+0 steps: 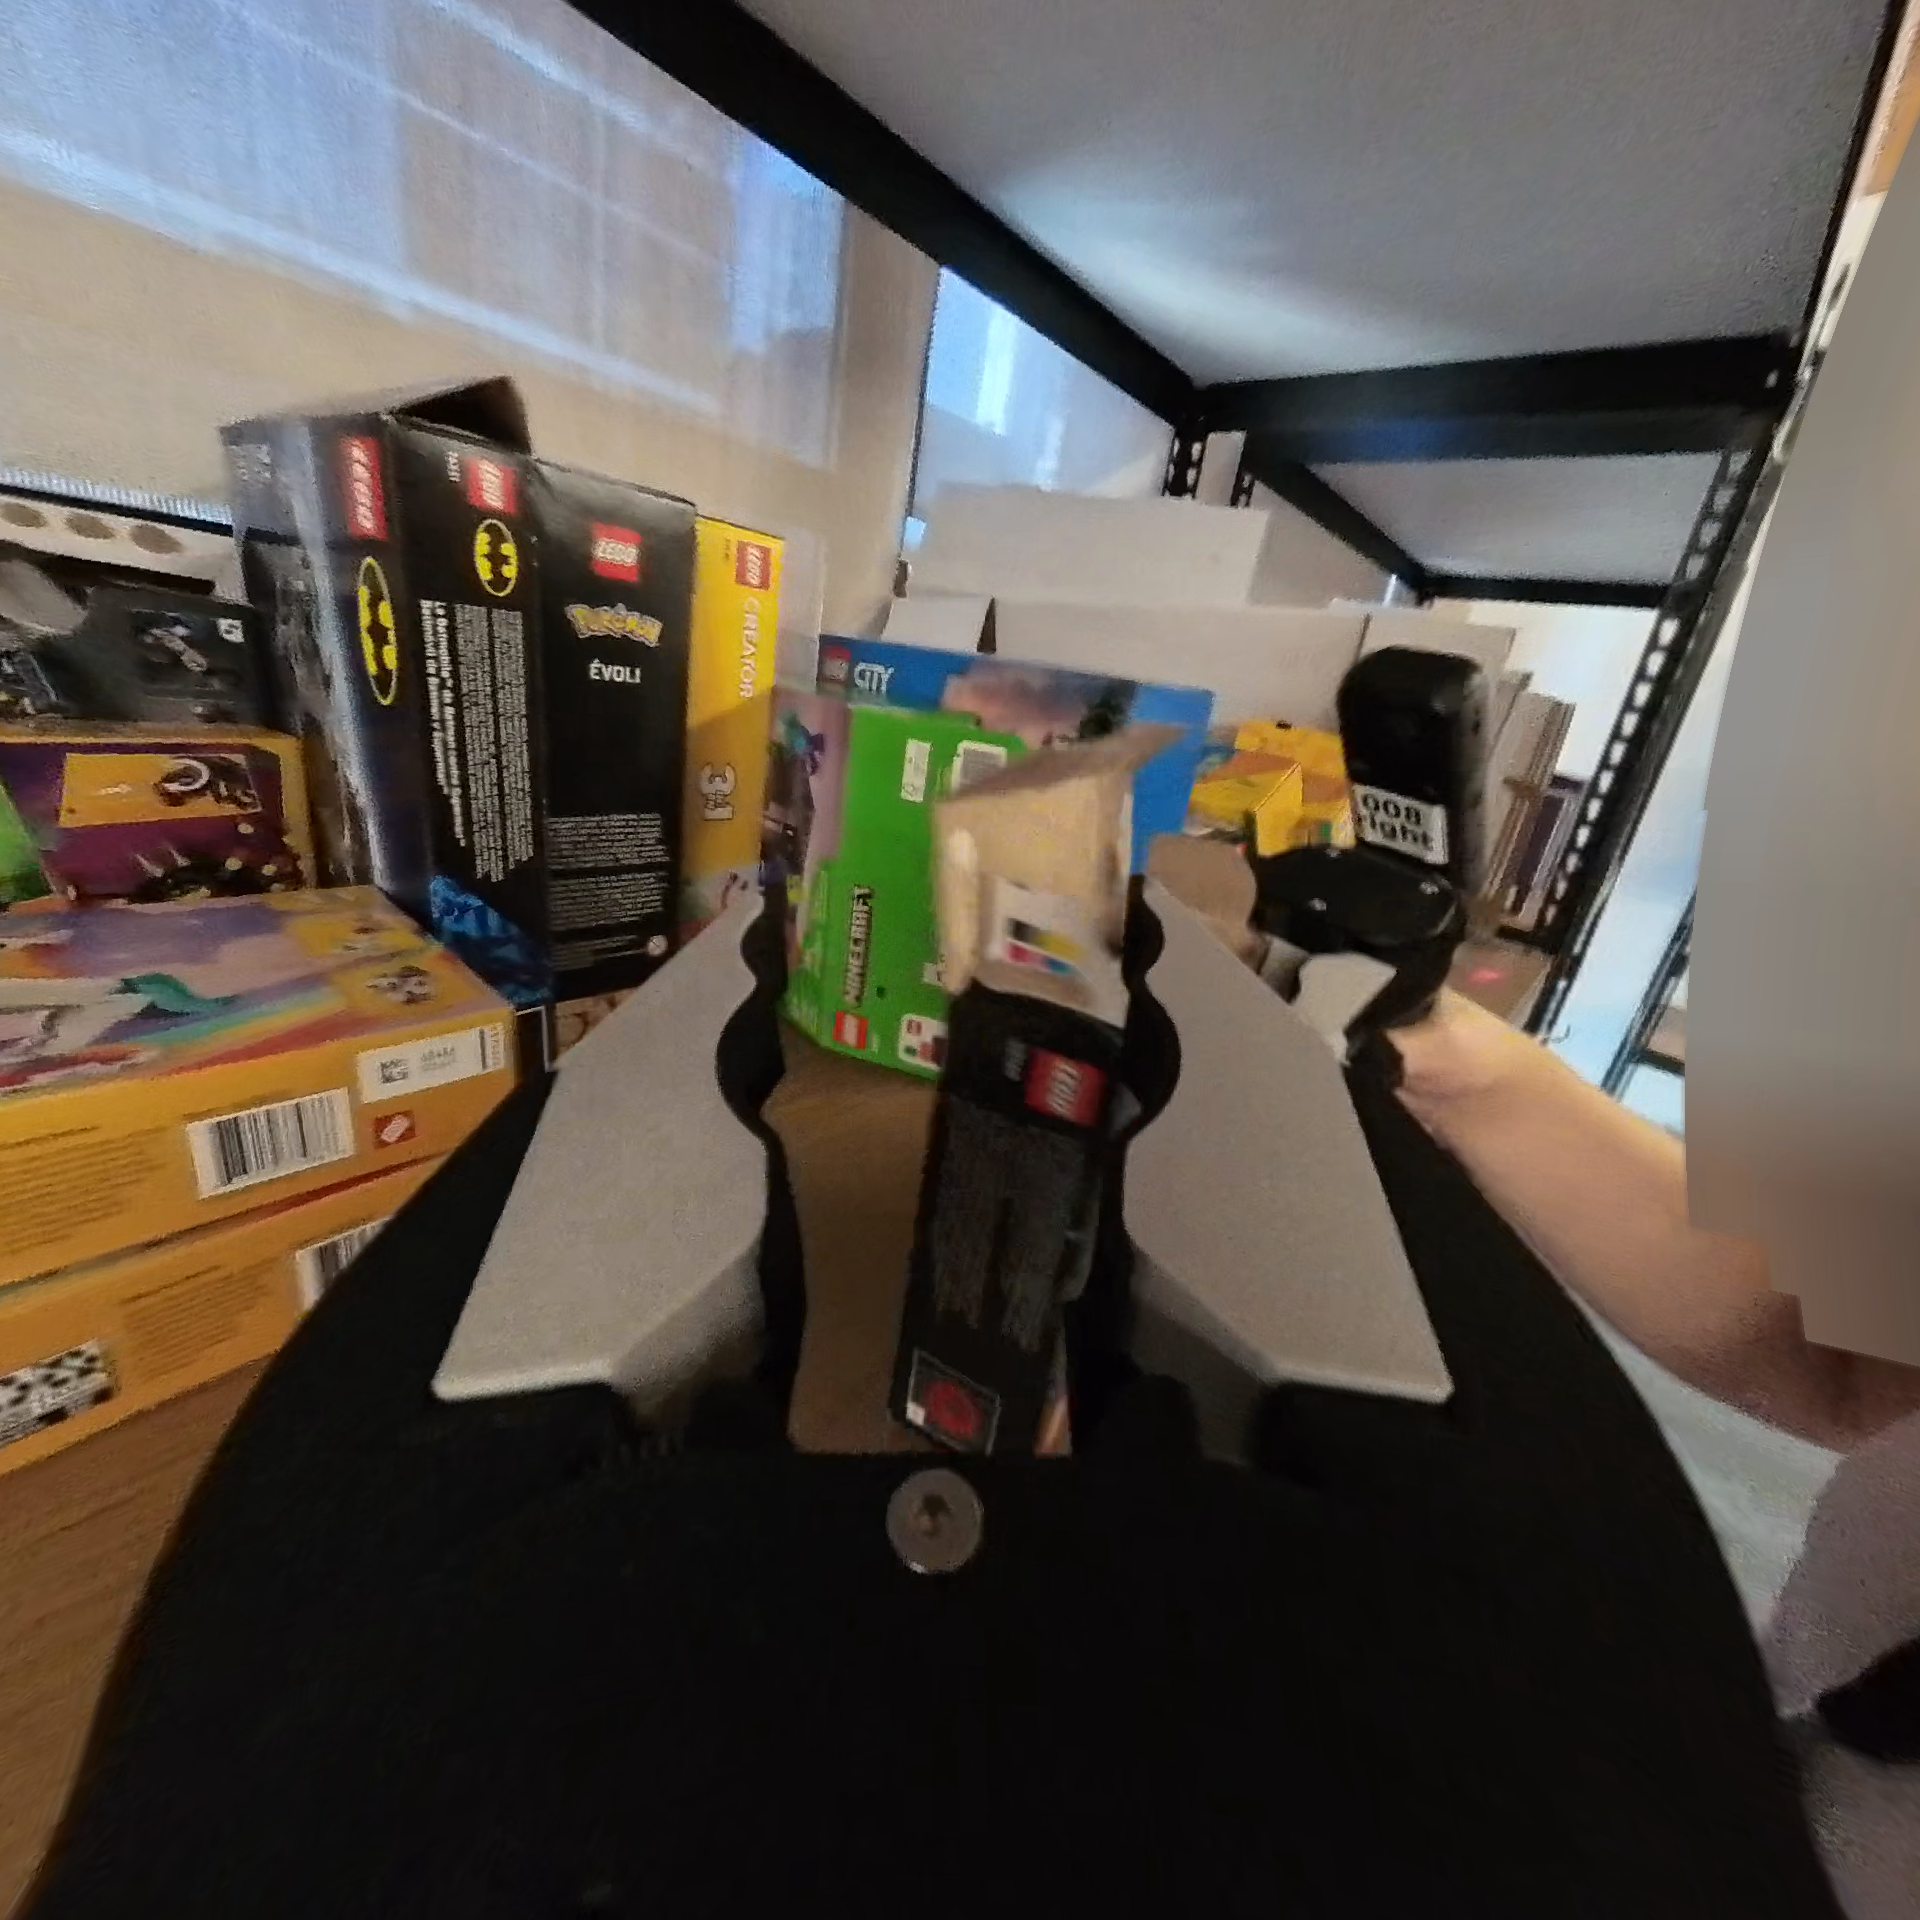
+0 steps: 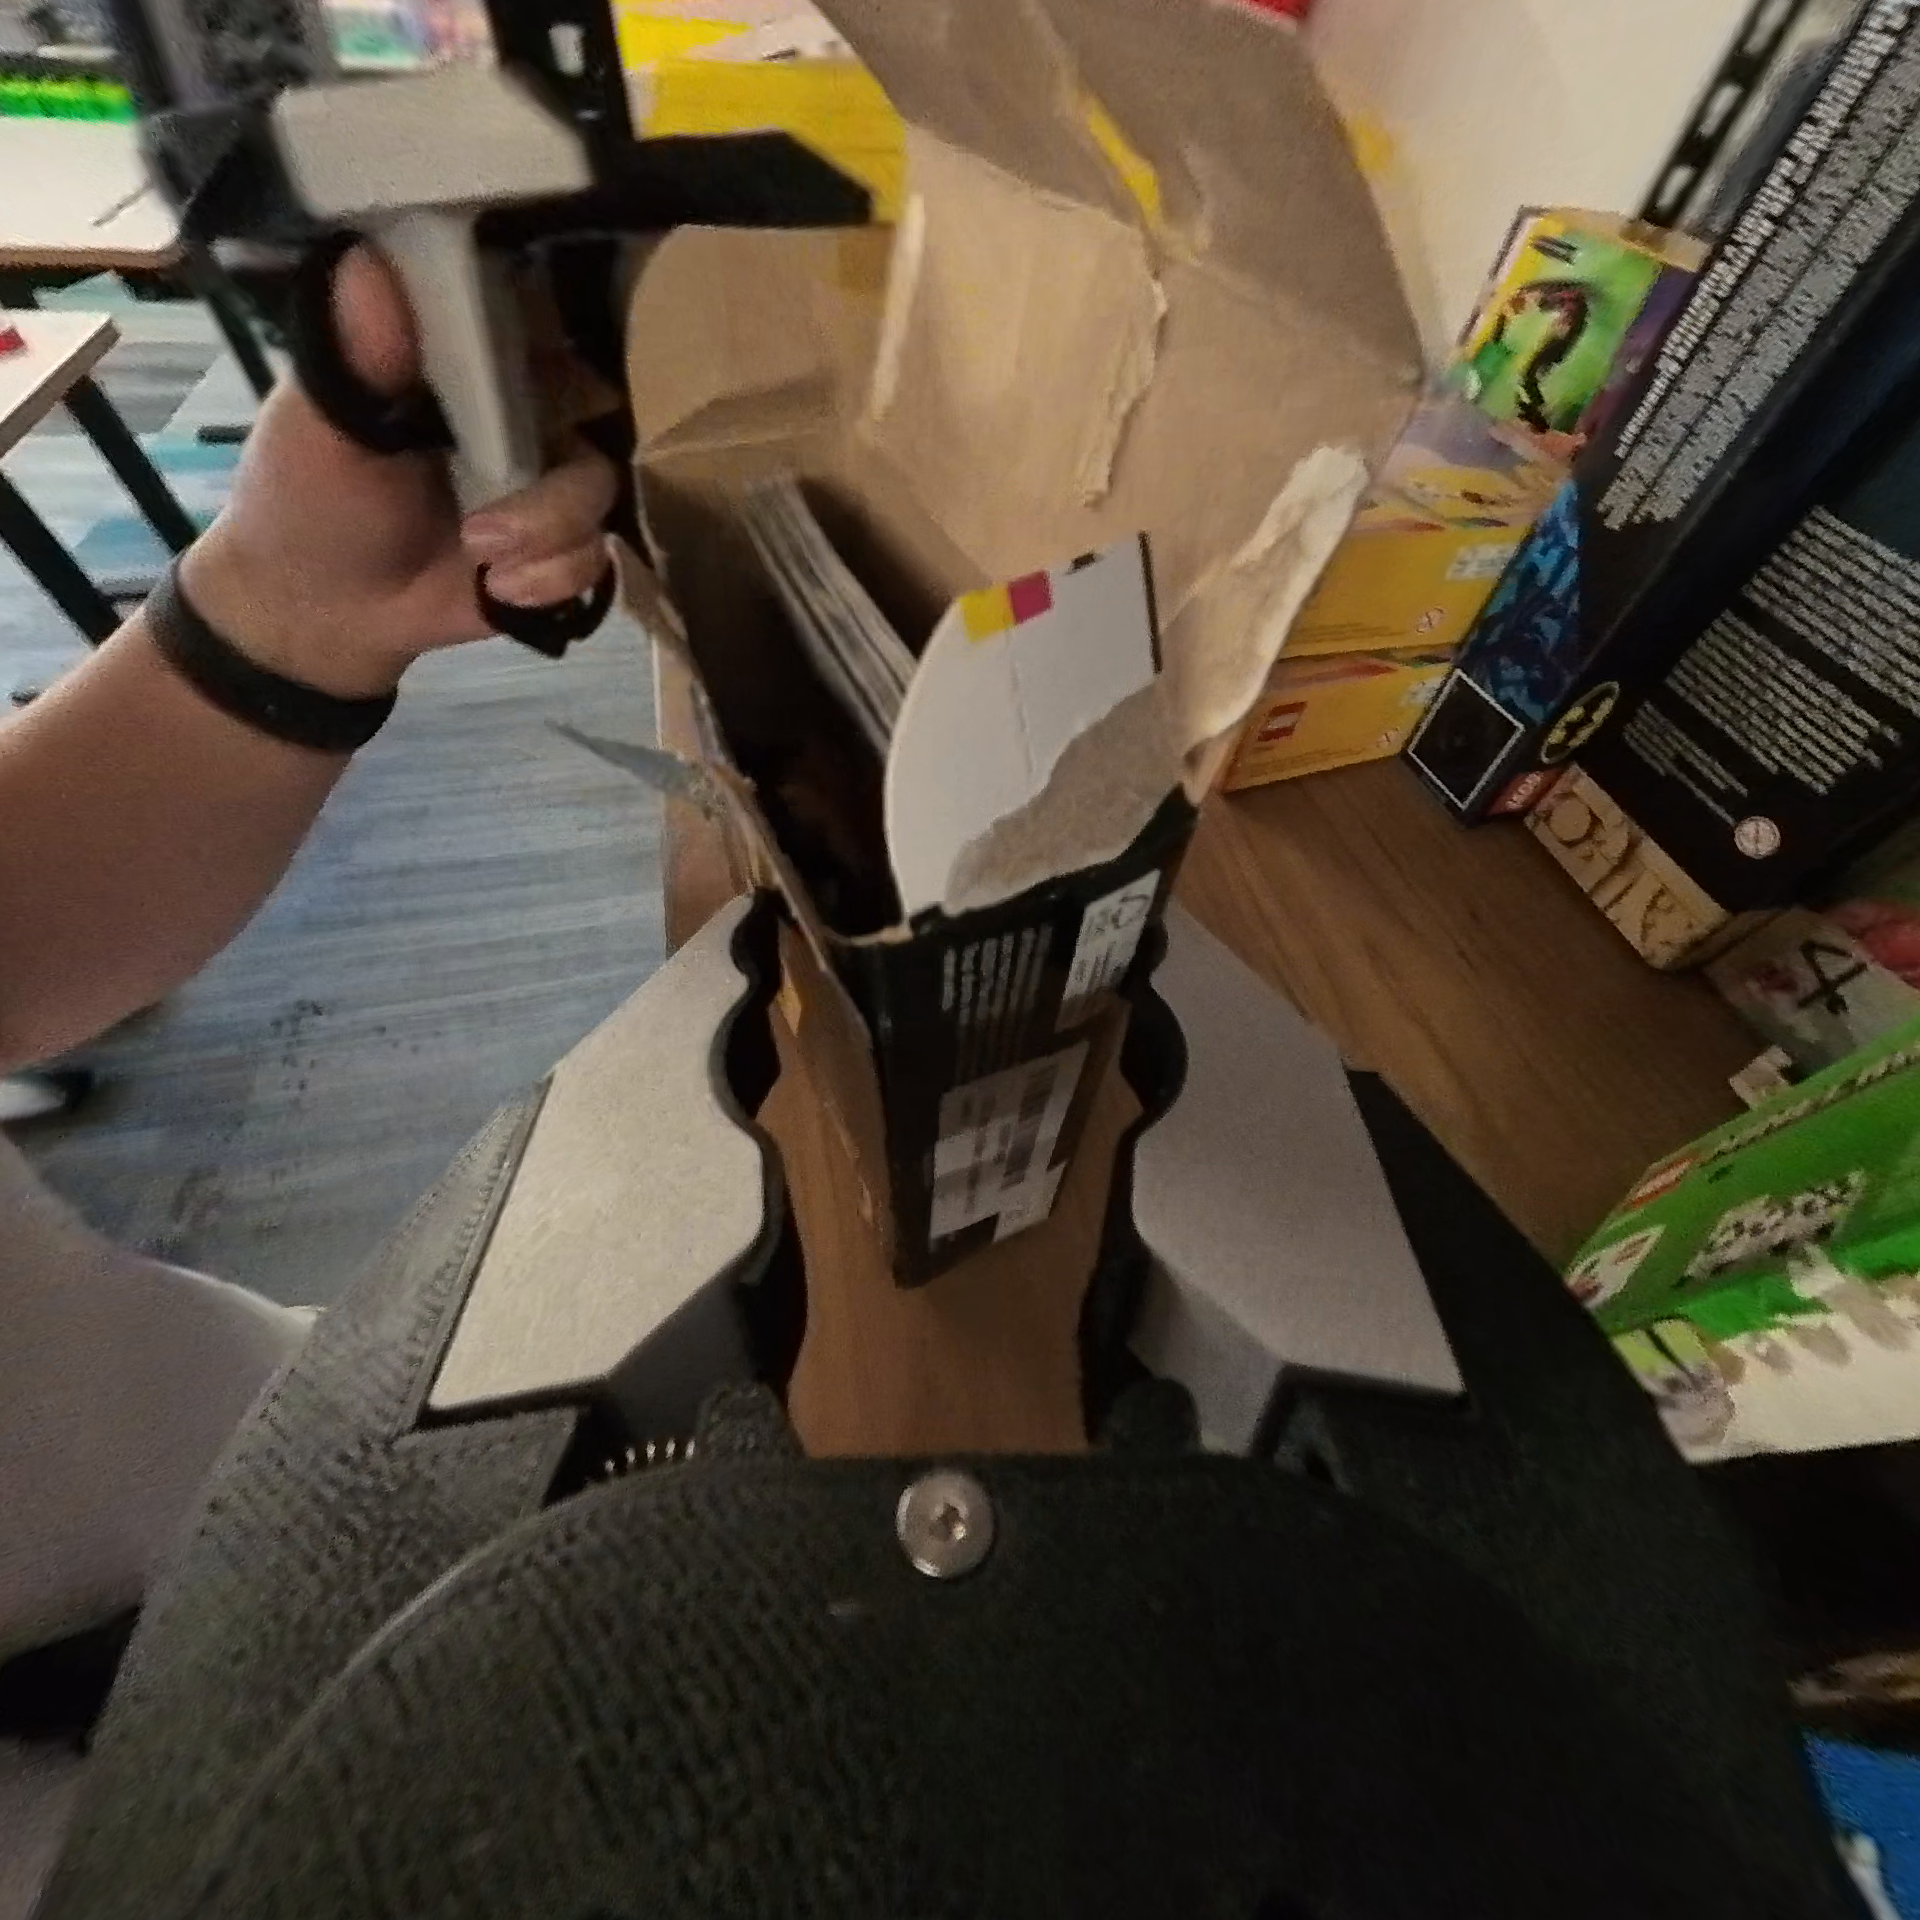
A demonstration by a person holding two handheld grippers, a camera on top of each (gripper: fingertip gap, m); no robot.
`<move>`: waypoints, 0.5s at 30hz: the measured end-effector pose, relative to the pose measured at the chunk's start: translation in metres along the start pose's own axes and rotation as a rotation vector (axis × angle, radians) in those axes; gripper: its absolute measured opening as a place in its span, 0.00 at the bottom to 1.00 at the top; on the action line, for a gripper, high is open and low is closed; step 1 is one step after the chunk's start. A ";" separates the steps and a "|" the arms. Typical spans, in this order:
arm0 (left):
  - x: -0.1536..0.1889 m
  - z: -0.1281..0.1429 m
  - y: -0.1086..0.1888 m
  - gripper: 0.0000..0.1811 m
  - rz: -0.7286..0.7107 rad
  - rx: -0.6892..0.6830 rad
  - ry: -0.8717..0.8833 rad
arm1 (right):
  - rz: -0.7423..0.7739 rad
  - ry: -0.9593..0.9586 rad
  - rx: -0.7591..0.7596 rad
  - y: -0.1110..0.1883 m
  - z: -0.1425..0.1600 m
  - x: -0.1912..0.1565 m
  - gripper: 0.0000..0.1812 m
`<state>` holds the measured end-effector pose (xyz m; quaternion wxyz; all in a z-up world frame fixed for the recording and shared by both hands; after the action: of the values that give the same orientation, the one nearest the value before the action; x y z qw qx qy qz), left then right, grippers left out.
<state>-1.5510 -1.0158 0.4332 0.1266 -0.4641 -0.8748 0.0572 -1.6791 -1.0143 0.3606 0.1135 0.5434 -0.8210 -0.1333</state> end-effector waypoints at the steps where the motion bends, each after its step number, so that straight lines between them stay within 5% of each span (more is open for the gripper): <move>1: 0.004 0.002 0.002 0.34 0.006 -0.001 -0.029 | 0.020 -0.027 0.009 0.000 0.000 0.002 0.35; 7: 0.020 0.019 0.003 0.29 0.083 0.074 -0.295 | 0.201 -0.049 0.130 0.010 -0.004 0.006 0.39; 11: 0.022 0.024 -0.003 0.27 0.188 0.044 -0.311 | 0.382 0.155 0.253 0.047 -0.021 -0.002 0.36; 15: 0.028 0.029 -0.007 0.28 0.257 0.005 -0.398 | 0.339 0.358 0.281 0.055 -0.033 -0.025 0.29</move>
<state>-1.5791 -0.9957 0.4120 -0.0555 -0.5508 -0.8162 0.1653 -1.7058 -0.9735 0.4093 0.2010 0.4234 -0.8776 0.1006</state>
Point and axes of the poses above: each gripper's, where its closed fingertips meet, y back along the fingers, z out of its underside, x = y × z across the jaws, the point moved 2 cm from there along y, back along the fingers, and after that the axes turned 4 degrees about -z, right-handed, at the moved point
